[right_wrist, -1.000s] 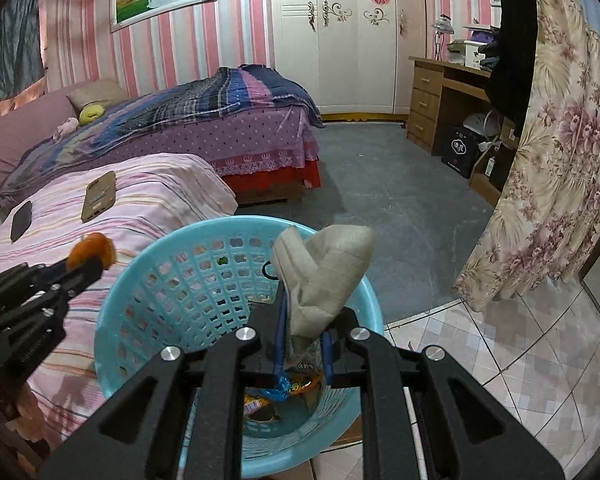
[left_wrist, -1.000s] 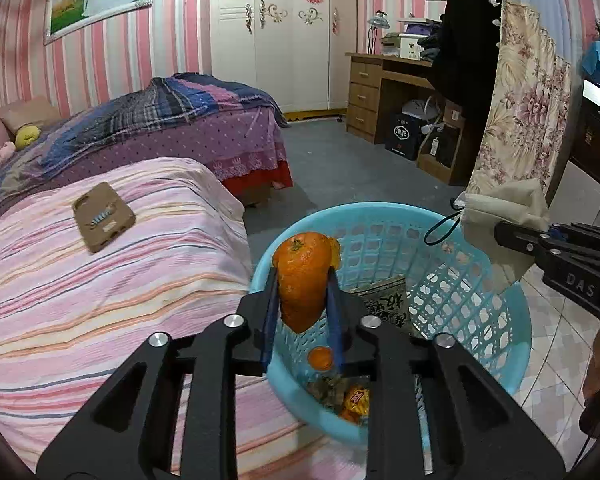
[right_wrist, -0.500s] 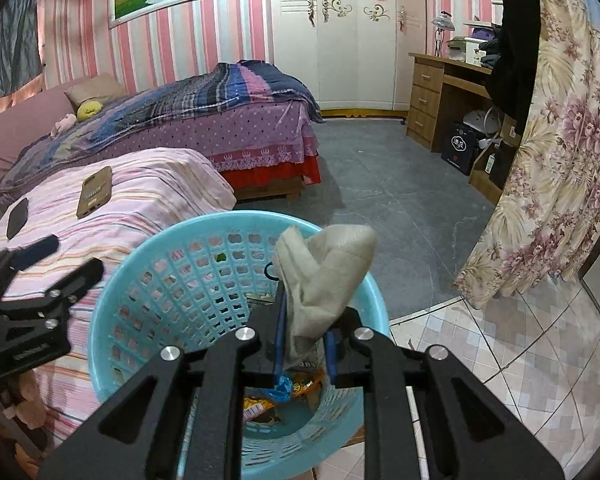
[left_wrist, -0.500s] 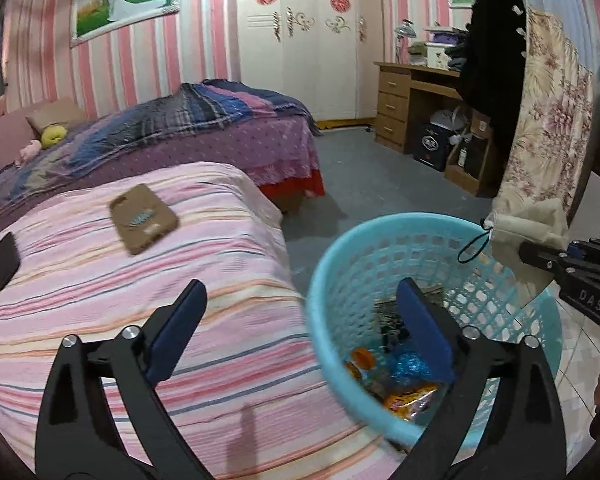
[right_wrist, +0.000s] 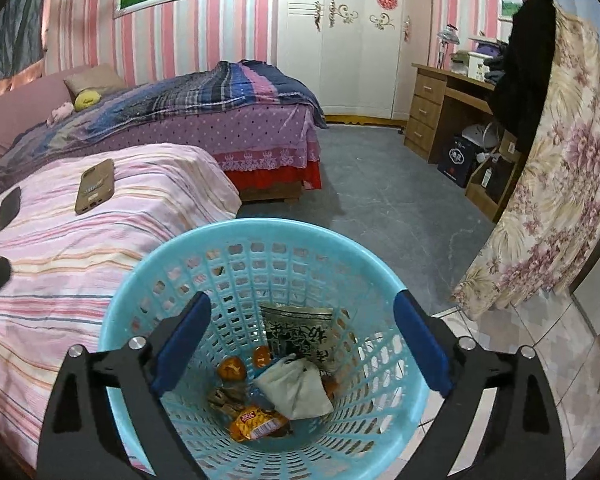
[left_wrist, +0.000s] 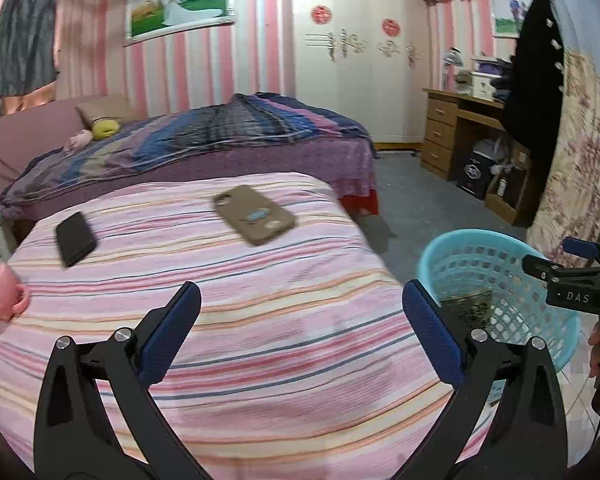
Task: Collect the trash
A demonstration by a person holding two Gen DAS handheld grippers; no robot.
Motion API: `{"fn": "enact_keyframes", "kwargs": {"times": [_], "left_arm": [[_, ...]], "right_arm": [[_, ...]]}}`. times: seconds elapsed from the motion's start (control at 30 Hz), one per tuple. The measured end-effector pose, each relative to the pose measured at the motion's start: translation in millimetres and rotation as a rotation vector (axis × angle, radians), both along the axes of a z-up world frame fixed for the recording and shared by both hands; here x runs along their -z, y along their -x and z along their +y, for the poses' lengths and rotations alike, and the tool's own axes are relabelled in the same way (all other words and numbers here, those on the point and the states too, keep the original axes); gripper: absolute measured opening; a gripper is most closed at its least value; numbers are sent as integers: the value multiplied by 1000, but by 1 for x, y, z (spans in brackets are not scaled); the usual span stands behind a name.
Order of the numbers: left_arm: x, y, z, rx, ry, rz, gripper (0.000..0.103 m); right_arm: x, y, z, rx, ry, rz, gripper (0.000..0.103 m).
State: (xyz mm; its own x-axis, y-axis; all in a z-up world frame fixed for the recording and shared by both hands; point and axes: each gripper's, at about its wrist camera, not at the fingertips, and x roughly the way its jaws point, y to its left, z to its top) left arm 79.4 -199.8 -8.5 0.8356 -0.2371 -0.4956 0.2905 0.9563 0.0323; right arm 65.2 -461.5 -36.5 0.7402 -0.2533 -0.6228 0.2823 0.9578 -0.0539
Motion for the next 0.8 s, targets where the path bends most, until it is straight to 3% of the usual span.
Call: {"fn": "enact_keyframes", "kwargs": {"times": [0.27, 0.8], "left_arm": [[-9, 26, 66, -82, 16, -25, 97], [16, 62, 162, -209, 44, 19, 98]], "right_arm": [[-19, 10, 37, -58, 9, -51, 98], [-30, 40, 135, -144, 24, -141, 98]]}}
